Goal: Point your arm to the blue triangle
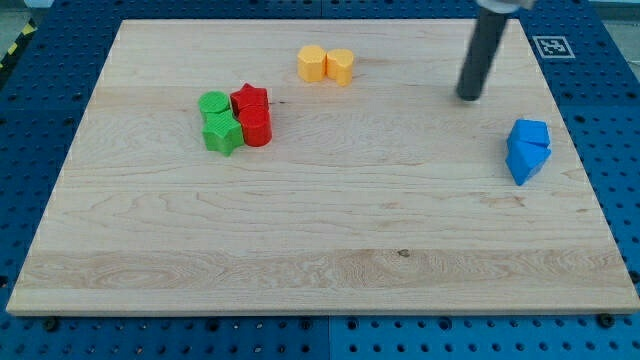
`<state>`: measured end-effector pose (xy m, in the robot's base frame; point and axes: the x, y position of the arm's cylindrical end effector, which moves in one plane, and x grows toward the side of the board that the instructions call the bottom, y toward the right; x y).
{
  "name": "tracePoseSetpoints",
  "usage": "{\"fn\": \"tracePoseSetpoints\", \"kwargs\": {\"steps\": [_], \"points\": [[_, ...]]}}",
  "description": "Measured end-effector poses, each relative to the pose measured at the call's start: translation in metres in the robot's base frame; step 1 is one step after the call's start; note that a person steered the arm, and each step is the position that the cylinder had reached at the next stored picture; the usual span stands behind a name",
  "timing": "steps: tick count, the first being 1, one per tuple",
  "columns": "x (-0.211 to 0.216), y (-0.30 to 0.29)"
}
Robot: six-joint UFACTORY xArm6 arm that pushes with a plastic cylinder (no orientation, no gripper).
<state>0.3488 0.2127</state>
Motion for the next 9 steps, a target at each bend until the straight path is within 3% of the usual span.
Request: {"fn": "tracePoseSetpoints", "kwargs": {"steps": [2, 3, 6, 9], "points": [[0.036, 0.084], [0.074, 0.095], [0.101, 0.100], [0.101, 0.103]]}}
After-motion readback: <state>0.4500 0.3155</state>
